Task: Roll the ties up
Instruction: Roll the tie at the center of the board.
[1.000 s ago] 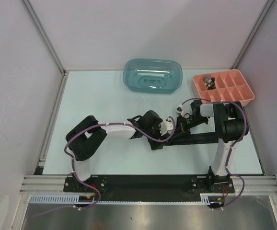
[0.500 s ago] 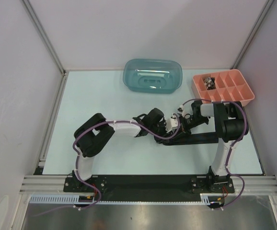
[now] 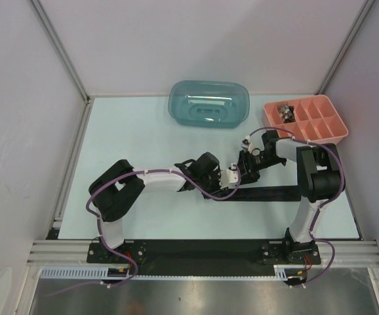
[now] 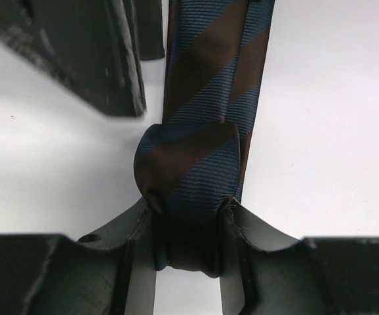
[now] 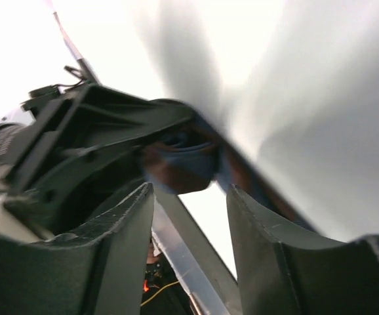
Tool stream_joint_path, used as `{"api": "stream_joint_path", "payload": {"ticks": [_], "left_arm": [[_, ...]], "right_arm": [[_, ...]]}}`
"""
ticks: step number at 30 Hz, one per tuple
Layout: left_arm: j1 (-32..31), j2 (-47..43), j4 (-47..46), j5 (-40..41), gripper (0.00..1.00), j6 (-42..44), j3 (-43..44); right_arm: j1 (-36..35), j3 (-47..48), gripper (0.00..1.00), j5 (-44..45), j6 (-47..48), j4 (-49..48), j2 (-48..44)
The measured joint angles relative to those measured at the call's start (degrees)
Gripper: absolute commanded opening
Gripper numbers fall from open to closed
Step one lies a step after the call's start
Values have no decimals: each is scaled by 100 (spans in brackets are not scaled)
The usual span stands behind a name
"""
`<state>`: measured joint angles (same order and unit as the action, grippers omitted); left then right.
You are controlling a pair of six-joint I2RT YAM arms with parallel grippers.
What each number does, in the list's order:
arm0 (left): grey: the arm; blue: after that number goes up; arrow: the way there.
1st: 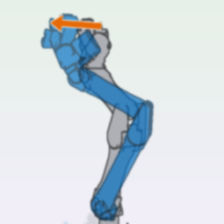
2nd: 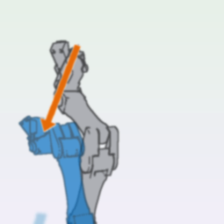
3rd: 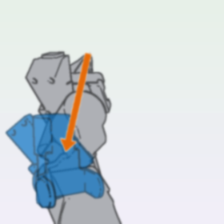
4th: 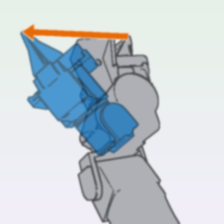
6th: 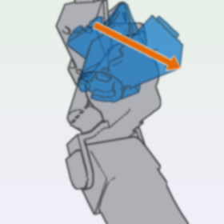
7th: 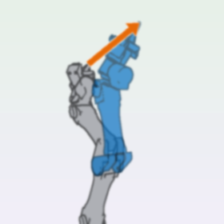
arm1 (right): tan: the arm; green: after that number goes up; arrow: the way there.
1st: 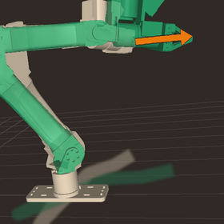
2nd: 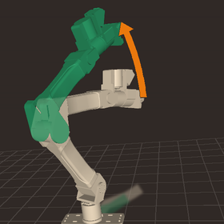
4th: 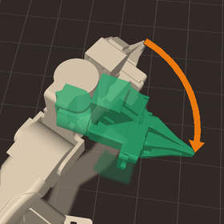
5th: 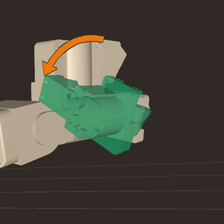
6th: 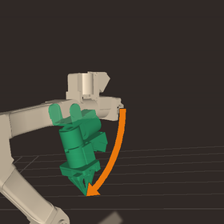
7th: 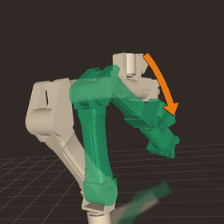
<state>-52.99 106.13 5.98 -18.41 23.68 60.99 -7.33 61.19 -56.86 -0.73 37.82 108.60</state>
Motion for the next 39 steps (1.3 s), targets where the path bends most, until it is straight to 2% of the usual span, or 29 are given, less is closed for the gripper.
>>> {"api": "stream_joint_path", "payload": {"ticks": [7,10,11,13,14,15,20,21,28,33,36,37,38,39], "left_arm": [[-15,26,184,24,38,90,101],[-22,28,190,28,42,127,105],[-22,28,190,28,47,142,105],[-22,28,188,35,53,181,105],[-24,33,190,46,63,188,105],[-24,33,184,52,68,190,98],[90,-144,13,-11,98,103,-201],[136,-227,-50,-96,99,33,-345],[227,-382,-341,-439,100,-236,-654],[131,-20,-664,-492,93,-317,-348],[9,197,-802,-470,78,-302,-144],[-118,376,-852,-437,63,-262,61],[-129,385,-852,-433,53,-262,68],[-140,398,-828,-422,48,-251,92]], "right_arm": [[-520,-264,53,-129,-262,-284,-317],[-693,-332,44,-103,-361,-407,-234],[-717,-332,28,-94,-378,-459,-181],[-743,-334,12,-81,-444,-564,-13],[-743,-337,3,-101,-431,-586,42],[-743,-345,0,-105,-466,-597,76],[-610,-354,0,-11,-271,-424,87],[-570,-354,0,33,-181,-348,90],[-358,-323,0,289,83,20,284],[-286,-199,0,483,175,267,446],[-282,-155,0,538,184,326,466],[-282,-116,0,538,181,374,505],[-282,-114,0,535,181,376,509],[-284,-101,0,529,170,378,522]]}}
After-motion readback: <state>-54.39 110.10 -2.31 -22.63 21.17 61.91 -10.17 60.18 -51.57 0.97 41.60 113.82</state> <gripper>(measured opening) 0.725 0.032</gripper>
